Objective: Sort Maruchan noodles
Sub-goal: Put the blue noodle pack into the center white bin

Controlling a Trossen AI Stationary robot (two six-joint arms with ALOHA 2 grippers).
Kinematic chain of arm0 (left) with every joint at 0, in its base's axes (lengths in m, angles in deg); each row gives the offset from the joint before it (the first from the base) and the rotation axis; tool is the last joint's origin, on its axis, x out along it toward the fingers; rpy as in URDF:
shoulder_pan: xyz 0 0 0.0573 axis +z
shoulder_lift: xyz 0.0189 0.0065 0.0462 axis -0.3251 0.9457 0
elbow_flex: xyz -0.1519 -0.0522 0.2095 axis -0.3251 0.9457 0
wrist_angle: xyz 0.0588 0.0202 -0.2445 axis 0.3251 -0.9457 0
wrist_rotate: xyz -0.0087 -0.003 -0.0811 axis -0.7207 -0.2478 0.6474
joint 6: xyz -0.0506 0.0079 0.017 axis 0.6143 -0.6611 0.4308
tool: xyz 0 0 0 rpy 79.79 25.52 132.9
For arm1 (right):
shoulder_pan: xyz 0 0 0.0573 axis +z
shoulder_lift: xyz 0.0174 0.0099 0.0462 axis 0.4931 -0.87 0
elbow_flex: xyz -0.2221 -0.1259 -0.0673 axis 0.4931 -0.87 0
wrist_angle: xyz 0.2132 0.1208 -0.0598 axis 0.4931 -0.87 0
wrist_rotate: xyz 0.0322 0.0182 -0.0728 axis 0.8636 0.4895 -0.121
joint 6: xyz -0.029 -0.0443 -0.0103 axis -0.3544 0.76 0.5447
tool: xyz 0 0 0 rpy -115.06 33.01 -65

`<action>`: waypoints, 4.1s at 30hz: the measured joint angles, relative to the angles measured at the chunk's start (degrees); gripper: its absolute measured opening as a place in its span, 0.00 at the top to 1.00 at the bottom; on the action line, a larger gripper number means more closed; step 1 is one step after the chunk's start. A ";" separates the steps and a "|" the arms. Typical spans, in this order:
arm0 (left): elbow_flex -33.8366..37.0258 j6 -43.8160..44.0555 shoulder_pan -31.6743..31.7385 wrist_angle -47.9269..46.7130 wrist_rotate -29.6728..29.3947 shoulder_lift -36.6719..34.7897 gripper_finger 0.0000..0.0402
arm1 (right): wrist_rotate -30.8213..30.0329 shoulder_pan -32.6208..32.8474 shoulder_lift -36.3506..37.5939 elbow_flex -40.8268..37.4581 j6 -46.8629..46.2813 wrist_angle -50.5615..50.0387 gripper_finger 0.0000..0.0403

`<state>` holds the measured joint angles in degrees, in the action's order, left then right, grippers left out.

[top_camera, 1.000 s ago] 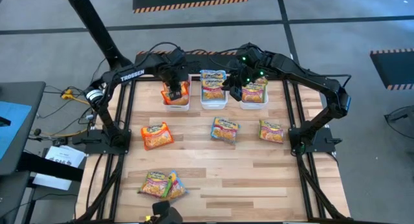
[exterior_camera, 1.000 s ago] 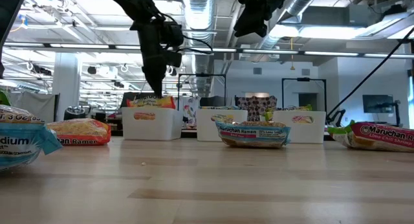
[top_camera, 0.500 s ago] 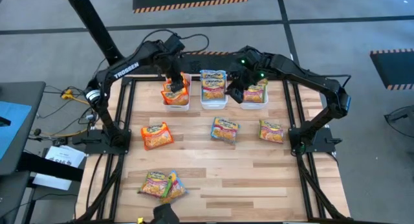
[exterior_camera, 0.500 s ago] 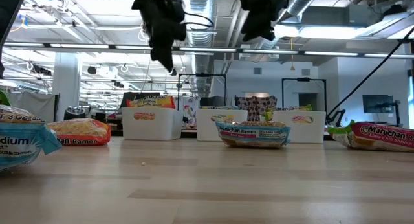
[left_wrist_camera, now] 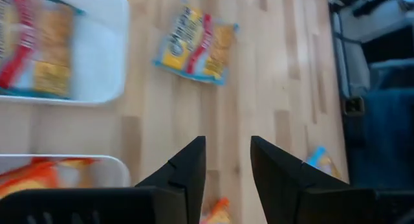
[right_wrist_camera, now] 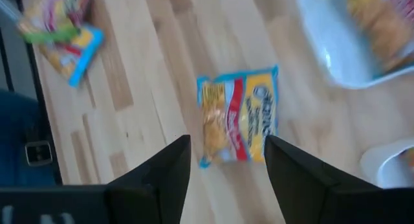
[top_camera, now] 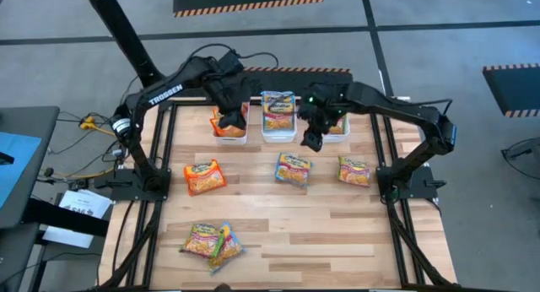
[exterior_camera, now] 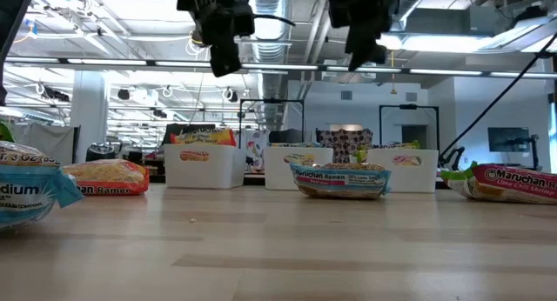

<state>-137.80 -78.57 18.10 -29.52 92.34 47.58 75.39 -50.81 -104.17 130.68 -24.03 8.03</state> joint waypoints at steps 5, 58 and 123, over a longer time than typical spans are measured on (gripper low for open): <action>0.04 -1.64 -1.57 -5.47 4.42 -0.01 0.77 | 0.83 0.99 0.02 -6.60 -0.07 1.61 0.45; 30.70 42.69 -20.46 25.04 -21.25 -31.77 0.84 | -1.99 -0.47 -4.30 -36.25 3.64 44.42 0.47; 30.86 35.13 -12.59 20.93 -27.08 -38.46 0.84 | -28.24 -4.42 -7.37 -6.26 25.45 37.83 0.99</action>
<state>-106.94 -43.45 5.51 -8.59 65.26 9.12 47.15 -55.23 -111.53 124.43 1.42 45.86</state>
